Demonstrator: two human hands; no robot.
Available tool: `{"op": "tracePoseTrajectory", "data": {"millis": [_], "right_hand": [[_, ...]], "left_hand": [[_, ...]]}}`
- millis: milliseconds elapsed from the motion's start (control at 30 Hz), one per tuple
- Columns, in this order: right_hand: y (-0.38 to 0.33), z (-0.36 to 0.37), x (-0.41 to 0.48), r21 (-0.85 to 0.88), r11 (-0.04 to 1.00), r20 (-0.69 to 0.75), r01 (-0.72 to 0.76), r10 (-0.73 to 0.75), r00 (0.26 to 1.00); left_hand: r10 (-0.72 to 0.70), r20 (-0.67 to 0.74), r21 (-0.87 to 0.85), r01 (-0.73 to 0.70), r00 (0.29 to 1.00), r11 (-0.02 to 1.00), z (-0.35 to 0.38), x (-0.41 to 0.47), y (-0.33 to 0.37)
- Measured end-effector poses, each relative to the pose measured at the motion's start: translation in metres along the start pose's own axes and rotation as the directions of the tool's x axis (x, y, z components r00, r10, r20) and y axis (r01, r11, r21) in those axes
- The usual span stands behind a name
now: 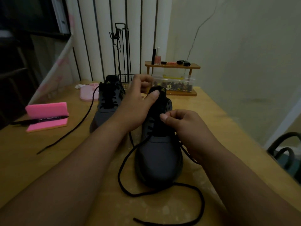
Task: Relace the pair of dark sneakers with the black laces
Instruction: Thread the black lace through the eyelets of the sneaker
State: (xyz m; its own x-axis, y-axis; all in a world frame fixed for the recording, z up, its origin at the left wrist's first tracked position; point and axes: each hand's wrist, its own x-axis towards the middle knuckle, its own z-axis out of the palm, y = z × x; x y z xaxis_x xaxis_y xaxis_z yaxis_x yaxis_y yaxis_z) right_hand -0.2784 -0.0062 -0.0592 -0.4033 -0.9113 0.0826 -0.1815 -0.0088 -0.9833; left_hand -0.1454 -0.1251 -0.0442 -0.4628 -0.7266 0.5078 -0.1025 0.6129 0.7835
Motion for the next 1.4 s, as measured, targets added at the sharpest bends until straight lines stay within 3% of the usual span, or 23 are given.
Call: {"op": "tracePoseTrajectory", "data": {"millis": [33,100,167,233,533,633,800,867,967,1033,1100,1133,1167,1200,1267,1333,1400], "right_hand": [[0.001,0.0,0.0,0.009,1.0,0.004,-0.008,0.007,1.0],[0.002,0.0,0.001,0.013,1.0,0.013,-0.015,0.015,1.0],[0.002,0.0,0.002,0.017,1.0,0.031,-0.005,0.005,1.0],[0.001,0.0,0.0,0.049,0.999,0.044,-0.002,0.0,0.999],[0.002,-0.002,0.002,0.076,0.997,0.073,0.003,-0.008,0.997],[0.002,-0.001,0.003,0.081,0.997,0.083,0.007,-0.013,0.996],[0.002,0.0,0.001,0.046,0.999,0.06,0.022,-0.025,0.998],[0.0,-0.003,0.001,0.017,1.0,0.074,0.014,-0.016,0.997],[-0.001,-0.012,0.003,-0.059,0.998,0.068,-0.001,0.005,0.998],[-0.003,-0.019,0.004,-0.033,0.999,0.071,-0.007,0.009,0.997],[-0.005,-0.026,0.005,0.026,1.0,0.067,-0.01,0.008,0.998],[-0.006,-0.028,0.006,0.053,0.999,0.056,-0.012,0.009,0.998],[-0.006,-0.03,0.006,0.083,0.996,0.047,-0.012,0.008,0.999],[-0.007,-0.031,0.006,0.119,0.993,0.042,-0.012,0.007,0.999],[-0.008,-0.031,0.007,0.196,0.981,0.03,-0.007,0.002,1.0],[-0.01,-0.031,0.008,0.259,0.966,0.0,0.015,-0.015,1.0],[-0.011,-0.033,0.009,0.318,0.947,-0.031,0.045,-0.037,0.999]], "left_hand": [[0.025,-0.007,0.07,-0.024,1.0,0.997,-0.007,-0.004,0.003],[0.023,0.108,0.186,-0.043,0.994,0.982,-0.02,-0.016,0.005],[-0.021,0.261,0.233,-0.042,0.965,0.972,-0.027,-0.028,0.004],[-0.027,0.324,0.24,-0.054,0.946,0.969,-0.029,-0.033,0.004],[0.035,0.331,0.282,-0.134,0.943,0.95,-0.023,-0.03,0.003],[0.088,0.301,0.274,-0.174,0.949,0.946,-0.022,-0.032,0.002],[0.24,0.238,0.404,-0.32,0.941,0.857,-0.017,-0.038,0.0],[0.233,0.23,0.392,-0.309,0.945,0.867,-0.018,-0.039,0.0],[0.082,0.123,0.171,-0.102,0.989,0.98,-0.021,-0.037,0.004],[-0.109,-0.043,-0.21,0.098,0.993,0.973,-0.022,-0.032,0.009],[-0.297,-0.077,-0.676,0.169,0.952,0.717,-0.028,-0.027,0.015],[-0.346,-0.052,-0.779,0.179,0.937,0.6,-0.031,-0.026,0.015],[-0.367,-0.027,-0.789,0.206,0.93,0.579,-0.035,-0.026,0.015],[-0.36,-0.015,-0.698,0.248,0.933,0.672,-0.038,-0.026,0.012],[-0.268,0.012,-0.186,0.265,0.963,0.946,-0.037,-0.028,0.01],[-0.177,0.123,0.318,0.13,0.977,0.939,-0.033,-0.031,0.011],[-0.167,0.224,0.483,0.039,0.96,0.875,-0.033,-0.032,0.015]]}}
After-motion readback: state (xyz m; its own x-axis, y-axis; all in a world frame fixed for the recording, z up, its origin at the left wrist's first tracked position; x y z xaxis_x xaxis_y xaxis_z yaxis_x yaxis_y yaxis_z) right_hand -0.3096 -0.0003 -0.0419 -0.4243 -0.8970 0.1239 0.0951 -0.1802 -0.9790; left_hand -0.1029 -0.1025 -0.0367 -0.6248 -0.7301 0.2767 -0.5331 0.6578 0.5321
